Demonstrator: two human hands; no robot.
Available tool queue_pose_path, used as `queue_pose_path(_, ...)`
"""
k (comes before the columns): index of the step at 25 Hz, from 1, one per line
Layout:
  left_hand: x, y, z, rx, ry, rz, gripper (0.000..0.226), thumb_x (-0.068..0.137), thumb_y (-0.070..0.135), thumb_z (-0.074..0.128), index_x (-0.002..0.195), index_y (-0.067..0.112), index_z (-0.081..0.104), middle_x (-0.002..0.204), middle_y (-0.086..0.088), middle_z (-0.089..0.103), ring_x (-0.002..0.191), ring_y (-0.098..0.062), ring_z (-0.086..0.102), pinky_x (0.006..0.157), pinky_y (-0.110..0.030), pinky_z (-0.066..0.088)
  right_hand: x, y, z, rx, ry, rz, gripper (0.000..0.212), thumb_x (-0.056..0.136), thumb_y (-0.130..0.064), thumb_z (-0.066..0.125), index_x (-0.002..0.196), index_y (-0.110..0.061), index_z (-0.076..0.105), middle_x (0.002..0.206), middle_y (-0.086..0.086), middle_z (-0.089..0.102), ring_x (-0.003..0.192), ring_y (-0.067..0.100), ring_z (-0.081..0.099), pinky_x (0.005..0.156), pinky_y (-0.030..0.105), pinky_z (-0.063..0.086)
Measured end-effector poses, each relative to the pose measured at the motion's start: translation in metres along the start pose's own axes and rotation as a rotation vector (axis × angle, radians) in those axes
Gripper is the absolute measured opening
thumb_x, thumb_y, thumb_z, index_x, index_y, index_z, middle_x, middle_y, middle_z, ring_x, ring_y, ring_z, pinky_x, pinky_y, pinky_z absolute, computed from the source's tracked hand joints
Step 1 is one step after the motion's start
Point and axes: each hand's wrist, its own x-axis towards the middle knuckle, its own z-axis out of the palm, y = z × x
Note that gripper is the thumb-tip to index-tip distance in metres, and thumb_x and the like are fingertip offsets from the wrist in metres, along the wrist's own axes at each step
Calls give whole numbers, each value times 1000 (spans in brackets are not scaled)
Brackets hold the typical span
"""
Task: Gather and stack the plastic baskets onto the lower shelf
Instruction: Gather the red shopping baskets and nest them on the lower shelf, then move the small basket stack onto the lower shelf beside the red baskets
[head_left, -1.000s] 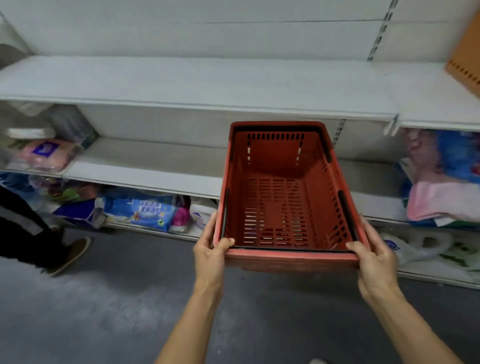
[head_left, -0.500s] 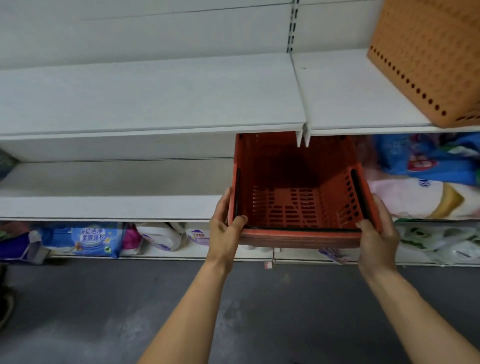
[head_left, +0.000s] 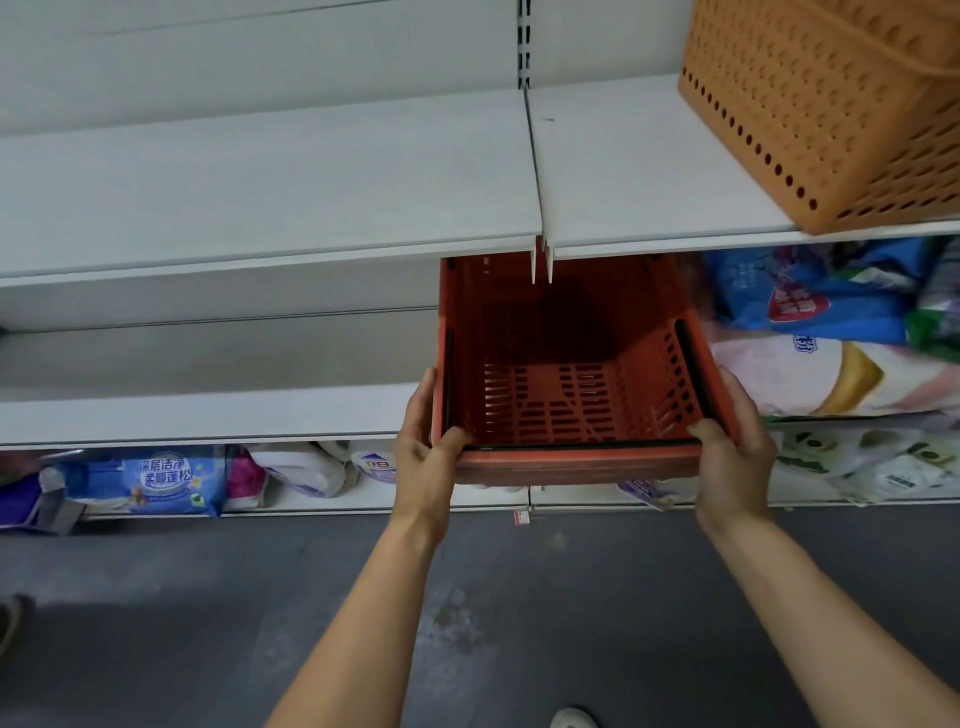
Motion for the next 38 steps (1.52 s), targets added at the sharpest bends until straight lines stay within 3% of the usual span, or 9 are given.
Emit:
queue_pose_path(4,-2,-6,19,-3,-30,1,72,84,-16,45,143,27,47,123,21,62,100,10,64,81,-11,51,6,-2,-17,9,35,17,65,84,8,45,122,-42,59,118,-17,65,111,3,61,101,31,48)
queue_pose_path(9,-2,-12,28,93,3,69,68,87,-12,51,142,28,45,134,8,57,117,-6,59,99,-21,49,20,-9,-32,-233,-153,-64,67,85,8,46,141,-29,49,130,-1,62,114,14,58,98,27,46)
queue_pose_path(12,-5,-6,29,297,-8,106,61,95,1,52,150,19,34,141,7,48,127,-6,47,105,-9,35,16,-21,-33,-357,-188,-41,62,90,3,47,145,-25,43,125,-4,57,111,14,54,94,25,40)
queue_pose_path(16,-30,10,20,428,-115,98,44,97,19,53,140,23,45,138,-2,57,128,-19,53,107,-32,40,-11,-37,-40,-515,-202,-53,46,90,-7,54,134,-18,51,125,8,58,112,24,57,93,28,40)
queue_pose_path(21,-108,52,17,476,-163,174,35,97,27,55,130,17,60,132,1,61,115,-1,57,87,-3,38,-93,-84,-72,-433,-209,-244,37,95,-8,54,129,-22,60,133,-9,56,124,-1,48,104,14,33)
queue_pose_path(24,-146,87,20,400,-270,265,24,97,24,56,118,26,66,117,13,69,105,8,61,85,-3,44,-132,-117,-93,-337,-185,-359,36,95,-5,54,115,-33,65,122,-17,63,115,-11,53,95,3,36)
queue_pose_path(31,-155,190,83,262,-332,430,22,97,21,57,111,35,66,111,14,73,104,5,65,92,-21,49,-97,-215,-132,-239,-99,-567,38,95,-6,56,110,-39,63,116,-18,67,109,-7,59,89,9,44)
queue_pose_path(35,-131,242,152,185,-307,478,30,98,25,54,127,28,60,121,11,68,110,-3,63,101,-35,49,-19,-276,-152,-154,-89,-576,30,98,-13,53,119,-33,60,119,-8,65,107,-2,61,88,9,46)
queue_pose_path(38,-106,265,212,94,-276,387,47,98,36,50,144,26,44,141,4,54,127,-11,53,110,-45,41,48,-309,-163,-68,-148,-479,35,99,-20,50,134,-27,54,126,-7,57,106,-6,55,103,32,46)
